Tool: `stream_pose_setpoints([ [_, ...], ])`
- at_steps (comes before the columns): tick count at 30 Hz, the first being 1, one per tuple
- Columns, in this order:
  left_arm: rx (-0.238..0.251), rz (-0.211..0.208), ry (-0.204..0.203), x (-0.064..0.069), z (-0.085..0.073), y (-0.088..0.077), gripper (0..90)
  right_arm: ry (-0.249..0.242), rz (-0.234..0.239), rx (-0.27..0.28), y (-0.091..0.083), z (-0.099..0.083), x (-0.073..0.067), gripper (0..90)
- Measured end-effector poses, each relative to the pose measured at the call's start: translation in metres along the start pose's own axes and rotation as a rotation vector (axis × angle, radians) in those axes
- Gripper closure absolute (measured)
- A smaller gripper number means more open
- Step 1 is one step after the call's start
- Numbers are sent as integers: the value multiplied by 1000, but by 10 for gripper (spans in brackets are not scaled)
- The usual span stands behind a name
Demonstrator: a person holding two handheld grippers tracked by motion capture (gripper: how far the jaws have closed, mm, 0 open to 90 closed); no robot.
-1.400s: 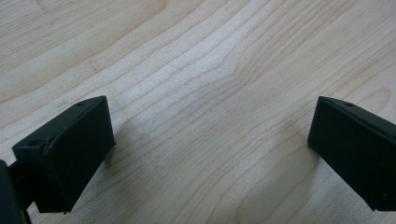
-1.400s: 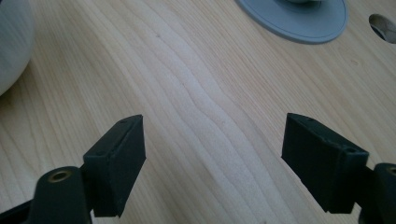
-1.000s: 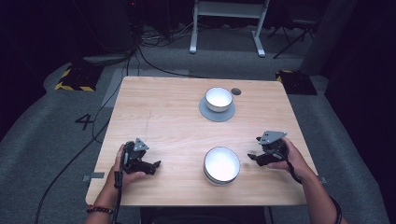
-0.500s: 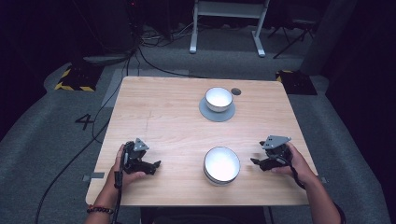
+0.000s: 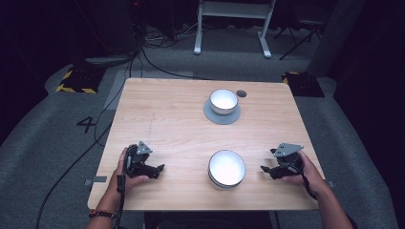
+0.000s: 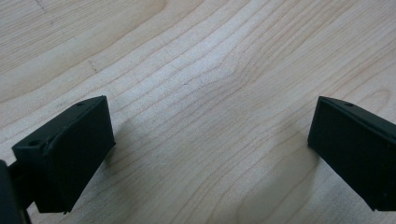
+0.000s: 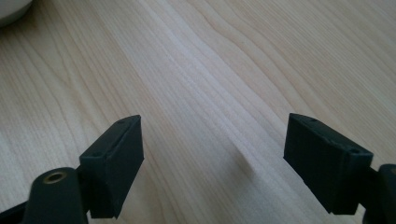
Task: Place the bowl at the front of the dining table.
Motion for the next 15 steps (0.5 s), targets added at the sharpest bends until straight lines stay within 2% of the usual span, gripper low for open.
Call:
stream_pose_setpoints([
  [7, -4, 0, -5, 0, 0, 0, 4, 16, 12, -4, -2, -11, 0, 196],
  [9, -4, 0, -6, 0, 0, 0, 5, 48, 34, 10, -2, -16, -1, 192],
  [11, -4, -1, -6, 0, 0, 0, 5, 41, 36, 18, -2, -18, 0, 192],
  [13, -4, 0, -6, 0, 0, 0, 5, 69, 49, 33, -4, -23, 1, 192],
  [15, -4, 0, -5, 0, 0, 0, 4, 75, 53, 42, -4, -25, 3, 192],
])
Point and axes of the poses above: each handheld gripper's, and its own axes: y roughly forward along the jaws, z roughly out of its top, x roughly to its right, the point moved 2 cm from there along y, roughly forward along the jaws, and after that the axes turned 14 degrees about y, right-handed, at the moved point
